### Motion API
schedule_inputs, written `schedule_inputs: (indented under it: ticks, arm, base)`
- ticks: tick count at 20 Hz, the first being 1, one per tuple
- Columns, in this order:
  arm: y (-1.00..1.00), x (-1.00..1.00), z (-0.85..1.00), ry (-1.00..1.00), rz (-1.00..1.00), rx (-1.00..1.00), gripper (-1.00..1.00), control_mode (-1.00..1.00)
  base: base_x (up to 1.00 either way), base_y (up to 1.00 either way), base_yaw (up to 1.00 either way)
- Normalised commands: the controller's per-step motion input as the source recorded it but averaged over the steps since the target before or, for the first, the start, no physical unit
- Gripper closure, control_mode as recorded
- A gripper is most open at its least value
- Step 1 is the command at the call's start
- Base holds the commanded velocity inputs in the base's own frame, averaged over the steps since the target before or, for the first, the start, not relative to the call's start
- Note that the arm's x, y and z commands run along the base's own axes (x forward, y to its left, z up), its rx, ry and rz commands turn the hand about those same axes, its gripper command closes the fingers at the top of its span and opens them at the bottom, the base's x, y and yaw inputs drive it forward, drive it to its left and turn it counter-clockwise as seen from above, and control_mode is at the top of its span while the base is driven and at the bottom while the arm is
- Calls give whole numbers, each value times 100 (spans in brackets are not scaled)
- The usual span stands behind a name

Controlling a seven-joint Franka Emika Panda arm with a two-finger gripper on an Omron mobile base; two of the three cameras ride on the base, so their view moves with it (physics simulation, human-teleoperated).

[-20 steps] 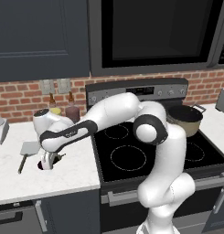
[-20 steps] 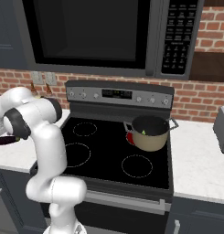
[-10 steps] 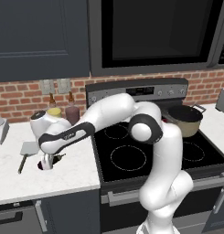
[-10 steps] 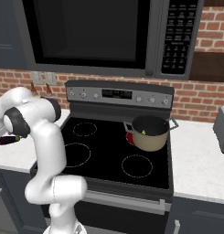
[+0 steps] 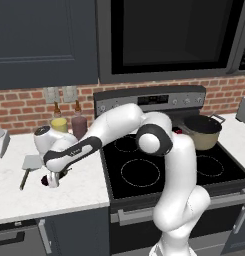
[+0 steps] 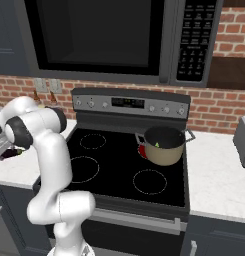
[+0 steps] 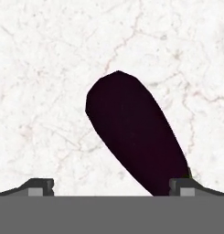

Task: Put the lemon wedge and eggplant in the pot. Retrieve the spatula and lightly stir the vegetables in the pot.

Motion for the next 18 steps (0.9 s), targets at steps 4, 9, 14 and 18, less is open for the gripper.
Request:
schedule_inputs:
  ticks: [4, 9, 14, 18]
  arm:
    - [9, 21, -4, 0, 8, 0, -100, -100]
    - [15, 21, -1, 0, 8, 0, -100, -100]
    - [20, 14, -7, 0, 8, 0, -100, -100]
    - [21, 5, -11, 0, 8, 0, -100, -100]
  base:
    - [0, 0, 0]
    - [0, 0, 0]
    - [0, 0, 0]
    - [0, 0, 0]
